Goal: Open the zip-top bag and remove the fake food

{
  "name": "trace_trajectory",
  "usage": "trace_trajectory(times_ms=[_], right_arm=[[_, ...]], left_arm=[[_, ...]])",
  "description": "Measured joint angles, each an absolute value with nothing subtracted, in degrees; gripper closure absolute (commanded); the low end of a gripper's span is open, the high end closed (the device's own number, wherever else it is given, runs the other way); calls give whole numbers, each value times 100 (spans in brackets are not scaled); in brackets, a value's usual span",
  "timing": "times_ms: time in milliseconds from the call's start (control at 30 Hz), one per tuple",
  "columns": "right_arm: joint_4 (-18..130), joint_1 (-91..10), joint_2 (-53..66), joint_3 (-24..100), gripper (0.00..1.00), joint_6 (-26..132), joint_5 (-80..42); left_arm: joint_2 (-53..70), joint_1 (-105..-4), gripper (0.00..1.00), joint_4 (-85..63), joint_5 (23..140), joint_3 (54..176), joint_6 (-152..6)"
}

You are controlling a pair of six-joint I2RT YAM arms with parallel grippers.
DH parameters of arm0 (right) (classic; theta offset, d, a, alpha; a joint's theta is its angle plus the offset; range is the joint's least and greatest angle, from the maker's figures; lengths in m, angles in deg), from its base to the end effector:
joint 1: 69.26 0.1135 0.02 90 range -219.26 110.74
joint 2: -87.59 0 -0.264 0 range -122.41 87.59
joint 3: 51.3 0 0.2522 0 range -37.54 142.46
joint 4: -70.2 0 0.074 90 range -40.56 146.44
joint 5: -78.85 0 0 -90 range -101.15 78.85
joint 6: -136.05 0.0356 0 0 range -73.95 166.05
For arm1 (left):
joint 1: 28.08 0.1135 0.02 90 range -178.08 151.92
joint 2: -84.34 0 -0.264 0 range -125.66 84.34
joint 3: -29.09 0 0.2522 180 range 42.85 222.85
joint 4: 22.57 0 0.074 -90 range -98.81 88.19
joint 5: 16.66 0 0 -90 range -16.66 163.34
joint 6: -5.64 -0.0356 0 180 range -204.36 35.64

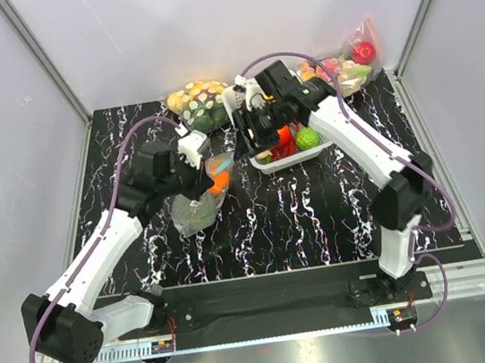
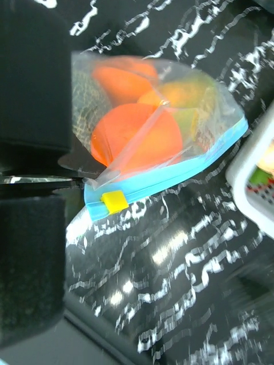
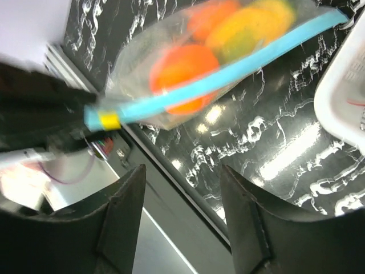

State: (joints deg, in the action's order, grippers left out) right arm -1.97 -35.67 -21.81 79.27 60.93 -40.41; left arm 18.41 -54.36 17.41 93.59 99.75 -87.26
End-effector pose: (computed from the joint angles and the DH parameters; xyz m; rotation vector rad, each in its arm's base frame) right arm 0.3311 0.2408 0.3719 -0.6481 2.4816 0.9792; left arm 0.2199 -0.1223 0.3134 0.7509 2.0774 -0.6154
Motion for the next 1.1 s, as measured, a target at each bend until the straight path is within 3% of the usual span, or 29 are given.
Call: trace_trajectory(times_ms=[167,300,633,1100], right_arm=[[264,-3408,-1001,6541,35,5542,-3896],[710,-3062,-566,6172,35,5225,-3811],[1440,-2300,-538,6045,35,4421,-3606],[1724,-2004,-461,5503,37,3990,-3503]], left_arm=[[1710,-5285,100,2335,9936,10576,-8689],[1636,-5191,100,2845,10395,10852,-8702],[1391,-5169,100,3811,11437,11271,-8901],[1373,-5169,100,4038,11560,11271,-9014]])
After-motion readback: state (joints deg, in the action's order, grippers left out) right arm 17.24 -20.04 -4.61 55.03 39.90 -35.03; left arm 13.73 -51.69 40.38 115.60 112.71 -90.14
